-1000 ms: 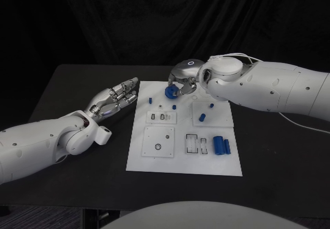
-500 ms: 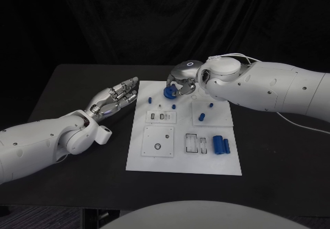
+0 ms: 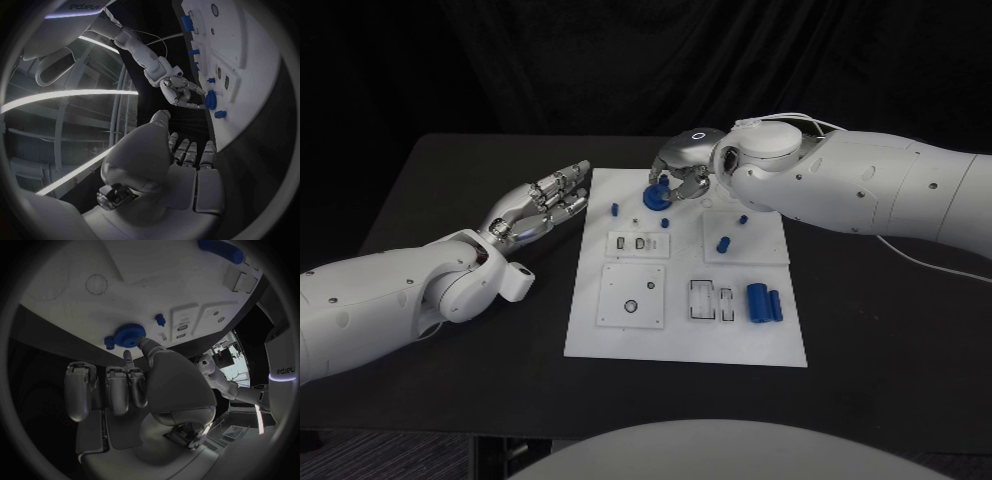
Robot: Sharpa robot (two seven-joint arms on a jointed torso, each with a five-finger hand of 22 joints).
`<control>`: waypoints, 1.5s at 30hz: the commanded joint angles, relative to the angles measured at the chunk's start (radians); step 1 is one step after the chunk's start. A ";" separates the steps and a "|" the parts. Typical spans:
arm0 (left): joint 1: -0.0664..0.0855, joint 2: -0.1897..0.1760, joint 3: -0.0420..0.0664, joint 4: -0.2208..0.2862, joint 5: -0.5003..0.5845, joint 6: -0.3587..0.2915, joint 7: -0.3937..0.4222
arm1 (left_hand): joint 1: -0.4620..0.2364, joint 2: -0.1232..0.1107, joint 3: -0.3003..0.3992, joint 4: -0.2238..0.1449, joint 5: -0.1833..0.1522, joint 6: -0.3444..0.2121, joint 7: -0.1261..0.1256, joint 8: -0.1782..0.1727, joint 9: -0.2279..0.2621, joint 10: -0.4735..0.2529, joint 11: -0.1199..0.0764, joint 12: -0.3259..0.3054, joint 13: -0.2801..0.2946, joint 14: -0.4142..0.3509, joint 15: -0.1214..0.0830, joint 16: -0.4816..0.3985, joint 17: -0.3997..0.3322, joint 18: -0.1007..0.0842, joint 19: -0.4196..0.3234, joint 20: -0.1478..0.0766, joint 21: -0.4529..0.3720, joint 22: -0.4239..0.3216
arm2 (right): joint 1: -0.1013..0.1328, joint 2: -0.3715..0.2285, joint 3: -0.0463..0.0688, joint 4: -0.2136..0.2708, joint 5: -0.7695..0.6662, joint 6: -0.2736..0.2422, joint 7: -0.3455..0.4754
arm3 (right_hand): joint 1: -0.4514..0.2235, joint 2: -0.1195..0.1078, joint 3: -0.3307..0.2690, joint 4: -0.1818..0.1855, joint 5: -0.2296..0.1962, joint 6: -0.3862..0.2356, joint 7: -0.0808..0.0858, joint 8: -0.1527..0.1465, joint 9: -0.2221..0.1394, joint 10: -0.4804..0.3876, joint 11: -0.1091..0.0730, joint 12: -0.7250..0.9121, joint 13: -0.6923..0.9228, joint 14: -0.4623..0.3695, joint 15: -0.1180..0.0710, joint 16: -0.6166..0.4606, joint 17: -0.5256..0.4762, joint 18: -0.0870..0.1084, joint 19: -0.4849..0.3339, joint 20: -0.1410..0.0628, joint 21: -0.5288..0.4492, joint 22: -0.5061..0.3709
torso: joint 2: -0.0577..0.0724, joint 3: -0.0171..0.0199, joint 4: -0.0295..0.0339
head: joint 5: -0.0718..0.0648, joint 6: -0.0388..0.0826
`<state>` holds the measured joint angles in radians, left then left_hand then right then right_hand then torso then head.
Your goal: Assemble the parts on the task board
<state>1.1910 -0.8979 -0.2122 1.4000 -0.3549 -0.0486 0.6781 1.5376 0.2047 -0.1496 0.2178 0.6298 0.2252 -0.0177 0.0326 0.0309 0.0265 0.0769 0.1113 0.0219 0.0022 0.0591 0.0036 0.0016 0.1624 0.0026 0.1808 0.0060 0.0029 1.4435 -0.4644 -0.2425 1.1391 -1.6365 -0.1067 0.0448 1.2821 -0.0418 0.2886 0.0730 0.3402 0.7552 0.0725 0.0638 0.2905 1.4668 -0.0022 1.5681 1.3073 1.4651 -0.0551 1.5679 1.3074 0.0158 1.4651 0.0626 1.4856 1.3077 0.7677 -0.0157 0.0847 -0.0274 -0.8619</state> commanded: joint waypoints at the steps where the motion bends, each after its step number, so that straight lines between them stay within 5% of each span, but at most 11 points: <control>1: -0.001 0.002 0.001 0.000 -0.003 0.015 0.091 | -0.005 0.006 0.004 -0.003 0.003 -0.007 -0.001 -0.003 -0.001 -0.002 0.007 0.000 -0.001 -0.002 0.008 -0.004 -0.002 0.017 0.003 0.007 -0.001 0.001 | -0.003 0.001 0.001 -0.003 -0.004 0.007 -0.028 | 0.003 0.005 0.007 0.000 0.002 -0.009 -0.001 -0.003 -0.004 0.104 -0.008 0.003 0.264 0.106 -0.006 0.003 0.263 0.012 0.036 -0.008 -0.004 0.216 | 0.000 0.0000 -0.0011 | -0.001 0.000; 10: -0.001 0.003 0.001 -0.001 -0.003 0.016 0.091 | -0.006 0.007 0.005 -0.003 0.003 -0.007 -0.001 -0.003 -0.001 -0.001 0.008 0.001 0.000 -0.002 0.009 -0.004 -0.002 0.017 0.003 0.008 -0.001 0.001 | -0.004 -0.005 0.001 0.004 -0.004 -0.010 -0.025 | 0.004 0.004 0.009 -0.004 0.000 -0.035 -0.003 -0.004 -0.019 0.104 -0.010 0.003 0.264 0.106 -0.009 0.003 0.263 0.014 0.032 -0.012 -0.010 0.214 | -0.001 0.0006 -0.0020 | 0.002 0.000; 20: -0.002 -0.004 0.001 0.001 -0.003 0.014 0.090 | -0.006 0.007 0.006 -0.004 0.003 -0.008 -0.001 -0.003 -0.001 -0.001 0.011 0.003 0.000 -0.002 0.010 -0.004 -0.002 0.017 0.003 0.009 -0.001 0.001 | 0.008 -0.056 0.002 0.047 -0.004 -0.084 -0.017 | 0.010 0.005 0.014 -0.009 0.005 -0.042 -0.002 -0.002 -0.026 0.104 -0.010 0.003 0.264 0.106 -0.009 0.003 0.263 0.013 0.034 -0.013 -0.008 0.216 | -0.002 0.0007 -0.0041 | 0.007 0.005; 27: -0.002 -0.018 0.001 0.008 -0.003 0.009 0.090 | -0.006 0.007 0.006 -0.004 0.003 -0.006 -0.001 -0.003 -0.001 0.000 0.011 0.004 0.000 -0.002 0.011 -0.004 -0.002 0.017 0.003 0.009 -0.001 0.001 | 0.057 -0.176 0.002 0.162 -0.004 -0.153 -0.019 | -0.014 -0.004 -0.004 0.005 -0.052 0.041 0.009 0.022 -0.029 0.104 -0.003 0.003 0.264 0.106 -0.006 0.003 0.263 -0.004 0.079 -0.011 0.048 0.245 | -0.001 0.0003 -0.0042 | 0.013 0.004; 32: -0.002 -0.024 0.001 0.012 -0.003 0.005 0.090 | -0.006 0.007 0.006 -0.005 0.004 -0.006 -0.001 -0.003 -0.001 0.000 0.012 0.005 0.000 -0.002 0.011 -0.004 -0.002 0.017 0.003 0.009 -0.001 0.001 | 0.082 -0.275 0.002 0.235 -0.004 -0.156 -0.038 | -0.021 -0.007 -0.018 0.014 -0.091 0.087 0.009 0.040 -0.018 0.104 -0.002 0.003 0.264 0.106 -0.006 0.003 0.263 -0.004 0.079 -0.011 0.048 0.246 | -0.001 -0.0014 -0.0052 | 0.012 0.007; 35: -0.002 -0.026 0.001 0.015 -0.003 0.005 0.089 | -0.006 0.007 0.006 -0.005 0.004 -0.006 -0.001 -0.003 -0.001 0.000 0.012 0.005 0.000 -0.002 0.011 -0.004 -0.002 0.017 0.003 0.009 -0.001 0.001 | 0.088 -0.334 -0.001 0.267 -0.004 -0.169 -0.033 | -0.022 -0.009 -0.022 0.015 -0.099 0.090 0.009 0.041 -0.017 0.104 -0.003 0.003 0.264 0.106 -0.006 0.003 0.263 -0.006 0.082 -0.011 0.053 0.248 | -0.001 -0.0007 -0.0052 | 0.010 0.014; 45: -0.002 -0.027 0.001 0.017 -0.003 0.007 0.088 | -0.006 0.006 0.006 -0.006 0.005 -0.005 -0.001 -0.003 -0.001 0.000 0.013 0.006 0.000 -0.002 0.012 -0.004 -0.002 0.017 0.003 0.010 -0.001 0.001 | 0.085 -0.481 -0.005 0.310 -0.004 -0.203 -0.029 | -0.031 -0.023 -0.060 0.050 -0.171 0.072 -0.008 0.023 -0.025 0.104 -0.016 0.003 0.264 0.106 -0.022 0.003 0.263 -0.015 0.103 -0.025 0.082 0.262 | 0.001 0.0006 -0.0038 | 0.009 0.004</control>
<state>1.1901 -0.9253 -0.2123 1.4146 -0.3552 -0.0454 0.6783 1.5377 0.2047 -0.1469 0.2151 0.6298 0.2252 -0.0177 0.0326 0.0309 0.0260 0.0834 0.1113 0.0219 -0.0014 0.0627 0.0036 0.0011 0.1624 0.0062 0.1844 0.0060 0.0029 1.5307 -0.9379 -0.2477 1.4454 -1.6364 -0.2726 0.0370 1.2562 -0.0590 0.2326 0.1203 0.1752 0.8344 0.0648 0.0903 0.2673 1.4668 -0.0092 1.5681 1.3076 1.4688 -0.0696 1.5679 1.3074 0.0158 1.4671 0.0429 1.5635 1.3074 0.7678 -0.0153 0.0804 -0.0168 -0.8553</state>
